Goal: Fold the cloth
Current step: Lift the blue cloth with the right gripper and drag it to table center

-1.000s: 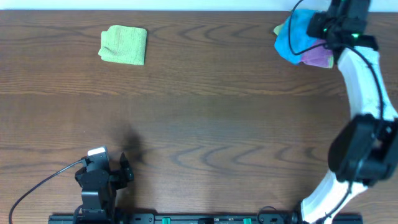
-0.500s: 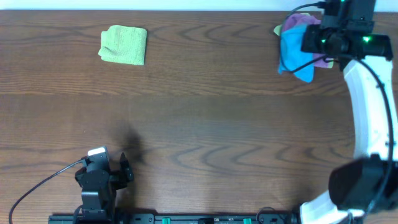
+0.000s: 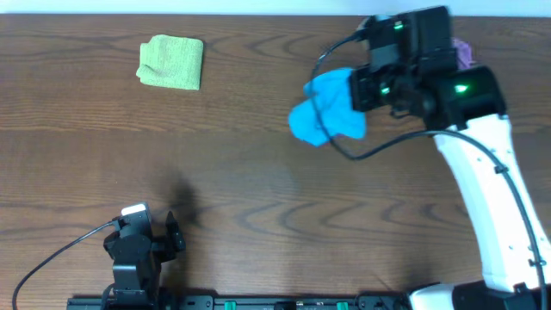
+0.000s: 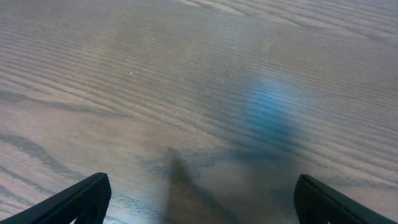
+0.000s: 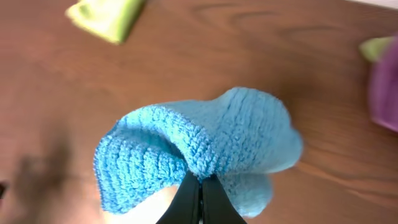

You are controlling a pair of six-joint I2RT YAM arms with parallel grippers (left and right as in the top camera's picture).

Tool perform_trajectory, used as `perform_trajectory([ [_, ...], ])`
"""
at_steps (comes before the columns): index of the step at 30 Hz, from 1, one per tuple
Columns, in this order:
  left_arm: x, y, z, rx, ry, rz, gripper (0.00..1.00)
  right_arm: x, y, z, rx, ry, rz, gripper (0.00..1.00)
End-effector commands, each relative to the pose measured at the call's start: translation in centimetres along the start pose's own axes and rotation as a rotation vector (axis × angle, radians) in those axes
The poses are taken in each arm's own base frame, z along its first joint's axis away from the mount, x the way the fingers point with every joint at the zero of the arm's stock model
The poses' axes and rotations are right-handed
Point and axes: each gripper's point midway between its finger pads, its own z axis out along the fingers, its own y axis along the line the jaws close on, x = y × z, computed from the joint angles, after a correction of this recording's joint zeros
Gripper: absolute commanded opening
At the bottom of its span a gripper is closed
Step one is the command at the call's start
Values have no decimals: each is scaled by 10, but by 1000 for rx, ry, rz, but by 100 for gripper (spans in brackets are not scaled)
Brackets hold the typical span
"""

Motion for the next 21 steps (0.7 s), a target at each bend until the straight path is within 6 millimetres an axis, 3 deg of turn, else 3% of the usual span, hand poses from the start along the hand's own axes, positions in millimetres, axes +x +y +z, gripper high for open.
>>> perform_trajectory([
  [1,9,2,4,-11,22,14,95,4,47,-3,-121,8,-29,1],
  [14,9,2,4,-11,22,14,95,45,190,-2,-357,87,-174,1],
  [18,9,2,4,-11,22,14,95,59,219,14,-393,126,-218,1],
  [21,9,2,4,-11,22,14,95,66,215,39,-354,167,-220,1],
])
